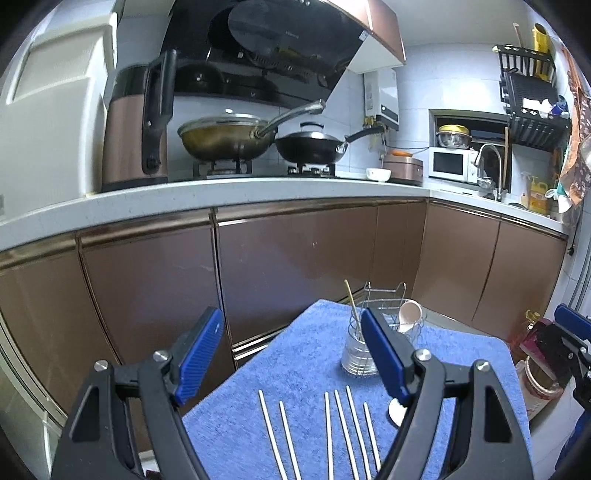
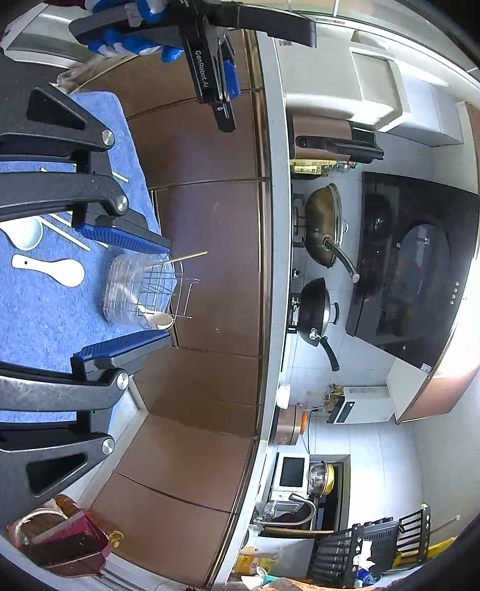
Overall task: Organize utensils
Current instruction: 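Open both tools and withdraw them from the utensil holder, then grasp another chopstick with the left tool while the right tool grasps another white spoon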
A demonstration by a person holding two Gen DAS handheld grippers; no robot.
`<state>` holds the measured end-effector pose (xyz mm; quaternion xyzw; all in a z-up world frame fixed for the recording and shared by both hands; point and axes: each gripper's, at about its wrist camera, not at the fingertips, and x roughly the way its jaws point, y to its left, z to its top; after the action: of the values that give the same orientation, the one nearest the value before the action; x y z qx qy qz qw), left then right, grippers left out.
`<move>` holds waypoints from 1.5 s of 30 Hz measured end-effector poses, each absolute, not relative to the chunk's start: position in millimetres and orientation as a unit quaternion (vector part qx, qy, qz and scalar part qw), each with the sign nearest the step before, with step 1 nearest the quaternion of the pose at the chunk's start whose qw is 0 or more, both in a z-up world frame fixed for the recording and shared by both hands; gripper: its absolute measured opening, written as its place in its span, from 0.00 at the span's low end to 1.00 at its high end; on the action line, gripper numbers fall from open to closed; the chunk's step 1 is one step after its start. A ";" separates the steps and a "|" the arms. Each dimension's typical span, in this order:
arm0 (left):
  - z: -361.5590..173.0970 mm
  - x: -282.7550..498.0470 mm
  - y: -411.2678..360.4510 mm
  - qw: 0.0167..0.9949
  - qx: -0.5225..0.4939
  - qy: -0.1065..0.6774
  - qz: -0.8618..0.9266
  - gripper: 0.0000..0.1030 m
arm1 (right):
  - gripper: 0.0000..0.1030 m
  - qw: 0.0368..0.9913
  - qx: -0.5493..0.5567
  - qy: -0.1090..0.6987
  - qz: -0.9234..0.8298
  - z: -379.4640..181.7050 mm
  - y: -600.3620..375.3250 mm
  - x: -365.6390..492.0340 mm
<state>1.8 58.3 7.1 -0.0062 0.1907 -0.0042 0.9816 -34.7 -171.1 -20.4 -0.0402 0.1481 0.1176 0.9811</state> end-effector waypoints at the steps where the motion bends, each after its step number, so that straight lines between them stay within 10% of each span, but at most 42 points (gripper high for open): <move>1: 3.7 3.7 58.5 0.981 -0.008 0.194 -0.006 0.74 | 0.39 0.981 -0.042 0.151 0.116 -21.7 -170.4 -32.6; 39: -127.8 101.1 114.6 0.903 -0.074 0.422 -0.025 0.73 | 0.39 0.907 0.014 0.356 0.223 -129.5 -181.6 63.5; 45: -157.8 137.2 87.8 0.860 -0.090 0.493 -0.095 0.54 | 0.38 0.879 0.030 0.408 0.243 -156.1 -187.7 96.1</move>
<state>137.2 87.8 -157.8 -0.0898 0.4926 -0.0954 0.8604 96.1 -187.7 -156.1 0.0297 0.4085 0.2431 0.8793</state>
